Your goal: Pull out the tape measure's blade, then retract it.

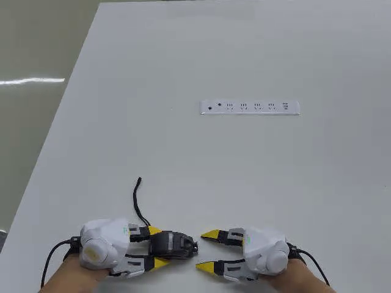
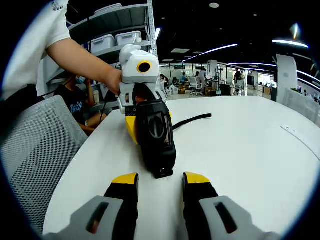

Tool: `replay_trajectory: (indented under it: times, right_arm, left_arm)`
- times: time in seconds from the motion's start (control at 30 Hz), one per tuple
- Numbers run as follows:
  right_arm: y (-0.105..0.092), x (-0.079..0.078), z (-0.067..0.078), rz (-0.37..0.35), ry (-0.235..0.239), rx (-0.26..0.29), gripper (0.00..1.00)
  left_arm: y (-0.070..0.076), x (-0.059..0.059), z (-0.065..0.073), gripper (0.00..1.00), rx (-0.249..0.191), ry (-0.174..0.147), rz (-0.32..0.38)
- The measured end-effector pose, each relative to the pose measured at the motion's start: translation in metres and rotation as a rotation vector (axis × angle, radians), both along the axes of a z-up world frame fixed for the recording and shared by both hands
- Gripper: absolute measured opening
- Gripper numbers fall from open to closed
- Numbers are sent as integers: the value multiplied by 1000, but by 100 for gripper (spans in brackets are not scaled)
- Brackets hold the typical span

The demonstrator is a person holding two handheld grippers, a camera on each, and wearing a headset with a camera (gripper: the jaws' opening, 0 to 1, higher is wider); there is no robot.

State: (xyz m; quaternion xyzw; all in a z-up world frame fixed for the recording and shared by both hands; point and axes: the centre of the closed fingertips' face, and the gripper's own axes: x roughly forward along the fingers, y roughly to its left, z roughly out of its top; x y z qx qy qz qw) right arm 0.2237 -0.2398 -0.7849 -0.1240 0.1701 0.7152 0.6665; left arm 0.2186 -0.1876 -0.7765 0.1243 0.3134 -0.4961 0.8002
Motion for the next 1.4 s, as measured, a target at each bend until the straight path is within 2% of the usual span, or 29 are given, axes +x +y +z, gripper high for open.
replay_trajectory:
  times: [0.43, 0.73, 1.4]
  right_arm:
    - [11, 0, -2, 41, -25, 7, 29]
    - [11, -1, -2, 73, -46, 9, 23]
    - [8, -1, -1, 127, -46, 9, 17]
  left_arm:
    - [1, -1, -1, 30, 6, 4, -4]
    - [1, -2, -1, 30, 6, 7, -6]
    - [0, -1, -2, 30, 12, 9, -9]
